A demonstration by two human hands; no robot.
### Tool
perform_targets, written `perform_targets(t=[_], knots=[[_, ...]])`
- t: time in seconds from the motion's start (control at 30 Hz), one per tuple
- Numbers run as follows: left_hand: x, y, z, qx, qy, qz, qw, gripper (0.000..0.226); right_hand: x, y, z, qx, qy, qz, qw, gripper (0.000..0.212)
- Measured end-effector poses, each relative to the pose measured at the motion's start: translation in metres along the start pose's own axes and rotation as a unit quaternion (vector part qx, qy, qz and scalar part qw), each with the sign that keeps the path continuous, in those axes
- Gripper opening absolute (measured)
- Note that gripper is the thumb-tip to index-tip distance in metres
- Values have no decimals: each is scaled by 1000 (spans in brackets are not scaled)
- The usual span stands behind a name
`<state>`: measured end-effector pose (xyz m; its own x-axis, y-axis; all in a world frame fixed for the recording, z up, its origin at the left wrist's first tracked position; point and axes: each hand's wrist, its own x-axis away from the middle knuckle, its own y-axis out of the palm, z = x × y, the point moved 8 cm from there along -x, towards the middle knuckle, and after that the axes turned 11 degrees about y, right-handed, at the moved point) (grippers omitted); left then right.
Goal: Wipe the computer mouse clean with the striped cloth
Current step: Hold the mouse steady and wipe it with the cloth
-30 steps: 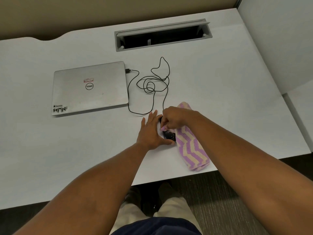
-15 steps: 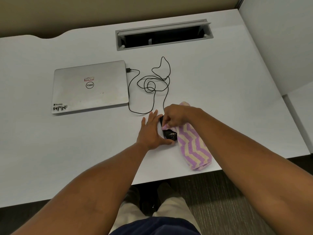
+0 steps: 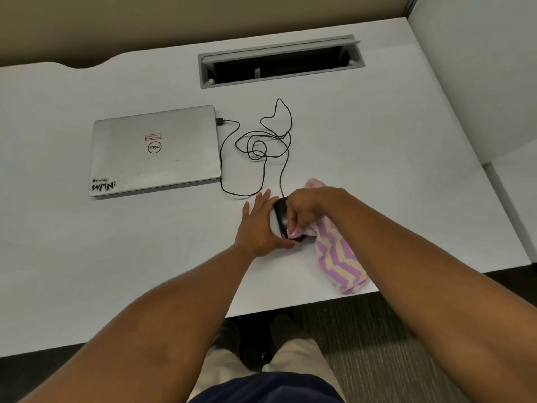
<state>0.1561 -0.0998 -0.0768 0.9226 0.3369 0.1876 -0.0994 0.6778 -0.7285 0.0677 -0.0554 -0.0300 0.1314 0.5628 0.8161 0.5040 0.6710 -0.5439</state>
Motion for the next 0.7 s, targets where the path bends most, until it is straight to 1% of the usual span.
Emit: perform_targets(t=[0.07,0.17,0.23,0.43,0.57,0.7], knots=[[0,0,-1,2,-1,-1,1000,126,4,-9,9,-35,1,22,999,24],[0,1,-1,-4,-1,-3,1000,125,6,-23,14,-87,-17,77,993,22],[-1,1,-1,-5,-2,-3,1000,126,5,-23,14,-99,-22,98,990,23],[0,3,-3,6,2,2,1000,127,-5,-12,15,-115,-13,109,987,21],[4,3,-5,17,11,2,1000,134,-10,-12,14,-105,-4,115,988,19],[6,2,-5,18,19,9,1000,128,-11,-11,16,-107,1,114,988,19]])
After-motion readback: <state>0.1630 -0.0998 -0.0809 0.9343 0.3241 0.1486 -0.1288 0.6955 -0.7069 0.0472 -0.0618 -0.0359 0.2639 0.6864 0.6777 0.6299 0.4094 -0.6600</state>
